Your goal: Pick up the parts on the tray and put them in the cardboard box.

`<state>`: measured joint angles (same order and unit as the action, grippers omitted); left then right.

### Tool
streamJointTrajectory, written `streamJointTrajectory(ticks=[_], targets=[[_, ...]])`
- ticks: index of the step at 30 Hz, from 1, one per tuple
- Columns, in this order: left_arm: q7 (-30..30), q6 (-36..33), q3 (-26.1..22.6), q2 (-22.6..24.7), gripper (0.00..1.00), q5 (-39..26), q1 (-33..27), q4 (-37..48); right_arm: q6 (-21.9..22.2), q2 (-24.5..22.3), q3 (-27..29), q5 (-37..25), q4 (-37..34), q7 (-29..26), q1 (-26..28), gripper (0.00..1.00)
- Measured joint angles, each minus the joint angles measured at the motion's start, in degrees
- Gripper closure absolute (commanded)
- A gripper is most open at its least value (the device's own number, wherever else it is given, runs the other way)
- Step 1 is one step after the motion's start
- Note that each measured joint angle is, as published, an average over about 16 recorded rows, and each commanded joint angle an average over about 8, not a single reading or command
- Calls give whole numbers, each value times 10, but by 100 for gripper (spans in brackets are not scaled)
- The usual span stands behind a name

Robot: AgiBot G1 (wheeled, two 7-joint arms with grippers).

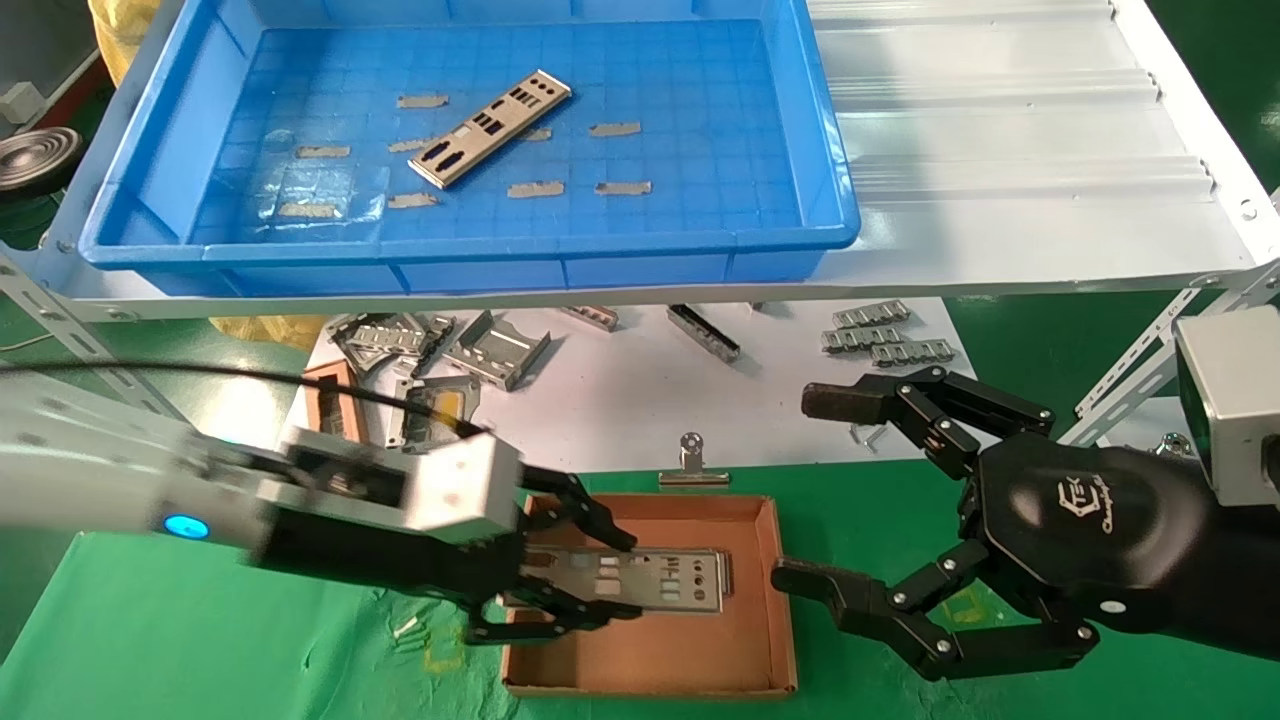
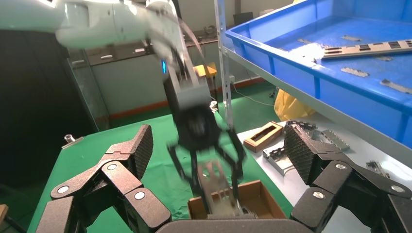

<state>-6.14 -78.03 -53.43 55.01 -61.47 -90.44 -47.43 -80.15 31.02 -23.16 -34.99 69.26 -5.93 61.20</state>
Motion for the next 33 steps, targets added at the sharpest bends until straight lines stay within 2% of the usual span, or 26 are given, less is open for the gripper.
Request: streamJointTrajectory(ticks=[6, 7, 14, 15, 25, 33], targets=[[-35, 76, -14, 46, 100, -34, 44, 22, 0, 0, 0, 0, 0, 0, 0, 0], [-40, 85, -16, 51, 93, -38, 49, 26, 0, 0, 0, 0, 0, 0, 0, 0], [-75, 128, -19, 83, 5, -53, 70, 56, 0, 0, 0, 0, 0, 0, 0, 0], [-79, 131, -19, 86, 0, -53, 71, 61, 0, 0, 0, 0, 0, 0, 0, 0], [-106, 126, -13, 105, 0, -44, 73, 102, 0, 0, 0, 0, 0, 0, 0, 0], [-94, 65, 1, 96, 0, -3, 71, 132, 0, 0, 0, 0, 0, 0, 0, 0]])
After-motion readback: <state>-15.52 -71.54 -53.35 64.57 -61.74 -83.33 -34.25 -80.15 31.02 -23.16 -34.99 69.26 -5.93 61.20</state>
